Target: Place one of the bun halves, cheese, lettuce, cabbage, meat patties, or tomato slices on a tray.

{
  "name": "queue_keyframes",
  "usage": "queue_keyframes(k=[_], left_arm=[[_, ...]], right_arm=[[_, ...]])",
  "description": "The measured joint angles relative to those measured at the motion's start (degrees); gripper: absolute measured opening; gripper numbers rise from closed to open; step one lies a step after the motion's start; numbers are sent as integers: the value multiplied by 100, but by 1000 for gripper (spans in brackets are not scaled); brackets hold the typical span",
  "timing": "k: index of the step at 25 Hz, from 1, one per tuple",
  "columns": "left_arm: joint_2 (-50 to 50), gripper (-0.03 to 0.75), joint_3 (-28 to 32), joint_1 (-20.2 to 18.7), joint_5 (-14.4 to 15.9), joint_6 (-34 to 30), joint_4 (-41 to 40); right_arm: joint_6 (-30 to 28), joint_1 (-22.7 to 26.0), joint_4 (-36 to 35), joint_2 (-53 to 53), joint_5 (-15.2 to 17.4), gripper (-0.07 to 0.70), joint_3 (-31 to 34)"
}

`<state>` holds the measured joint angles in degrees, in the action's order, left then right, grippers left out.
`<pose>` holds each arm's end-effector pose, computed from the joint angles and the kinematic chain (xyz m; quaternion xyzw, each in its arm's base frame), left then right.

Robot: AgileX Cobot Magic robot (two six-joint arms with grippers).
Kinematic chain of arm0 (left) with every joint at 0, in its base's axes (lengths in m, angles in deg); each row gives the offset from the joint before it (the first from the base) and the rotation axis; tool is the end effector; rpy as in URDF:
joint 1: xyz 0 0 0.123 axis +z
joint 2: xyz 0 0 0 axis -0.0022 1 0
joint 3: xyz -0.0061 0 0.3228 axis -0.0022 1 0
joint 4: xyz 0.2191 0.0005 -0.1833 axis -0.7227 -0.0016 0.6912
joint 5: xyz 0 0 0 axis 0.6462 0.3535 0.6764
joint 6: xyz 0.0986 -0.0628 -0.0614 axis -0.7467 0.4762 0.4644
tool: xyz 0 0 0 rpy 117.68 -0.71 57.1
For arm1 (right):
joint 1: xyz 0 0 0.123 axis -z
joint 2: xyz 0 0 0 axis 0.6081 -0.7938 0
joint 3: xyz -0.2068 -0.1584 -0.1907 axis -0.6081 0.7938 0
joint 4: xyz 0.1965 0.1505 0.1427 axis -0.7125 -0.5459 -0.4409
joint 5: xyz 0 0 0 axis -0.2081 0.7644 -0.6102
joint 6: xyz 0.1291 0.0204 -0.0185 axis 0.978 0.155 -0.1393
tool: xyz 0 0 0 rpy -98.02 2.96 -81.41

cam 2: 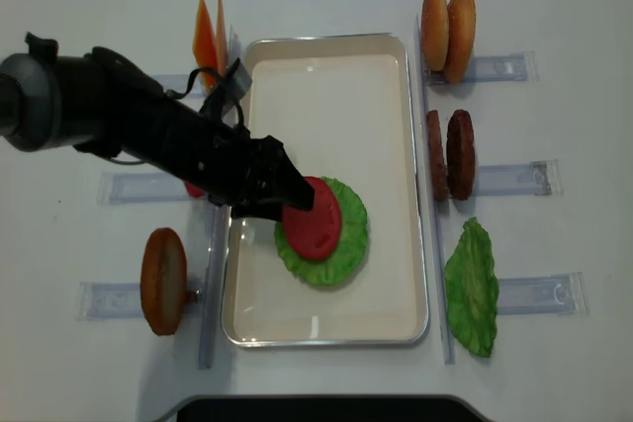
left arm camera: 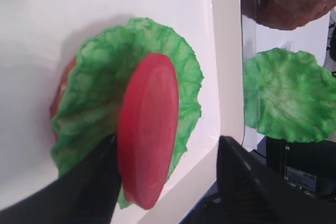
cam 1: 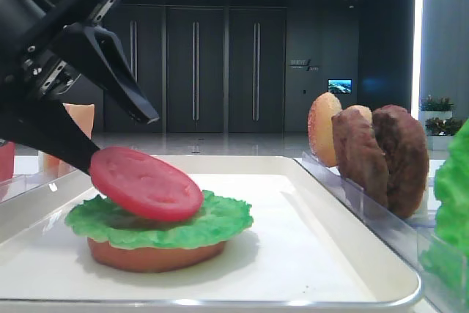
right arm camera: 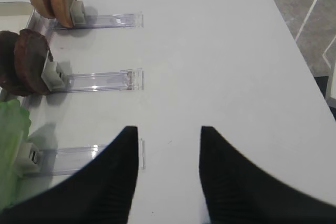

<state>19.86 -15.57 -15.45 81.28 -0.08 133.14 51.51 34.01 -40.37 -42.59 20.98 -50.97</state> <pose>0.2952 -0.1758 0.1370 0.0786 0.9187 -0.3863 0.0231 0.0173 -0.0041 0.2694 -0.0051 0.8675 0.0046 0.4974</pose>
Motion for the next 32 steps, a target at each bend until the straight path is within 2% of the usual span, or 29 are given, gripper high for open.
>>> queue_keyframes(k=[5, 10, 15, 22, 28, 32], left_arm=[[0, 435, -239, 0, 183, 640, -543], [0, 436, -368, 0, 548, 1144, -1082], [0, 436, -553, 0, 598, 1649, -1577], [0, 436, -723, 0, 779, 1947, -1977], [0, 436, -1486, 0, 1230, 2194, -2188], [2, 436, -2317, 0, 1625, 2726, -3044]], right_arm=[[0, 0, 0, 0, 0, 273, 0], [0, 0, 0, 0, 0, 273, 0], [0, 0, 0, 0, 0, 273, 0], [0, 0, 0, 0, 0, 273, 0], [0, 0, 0, 0, 0, 273, 0], [0, 0, 0, 0, 0, 273, 0]])
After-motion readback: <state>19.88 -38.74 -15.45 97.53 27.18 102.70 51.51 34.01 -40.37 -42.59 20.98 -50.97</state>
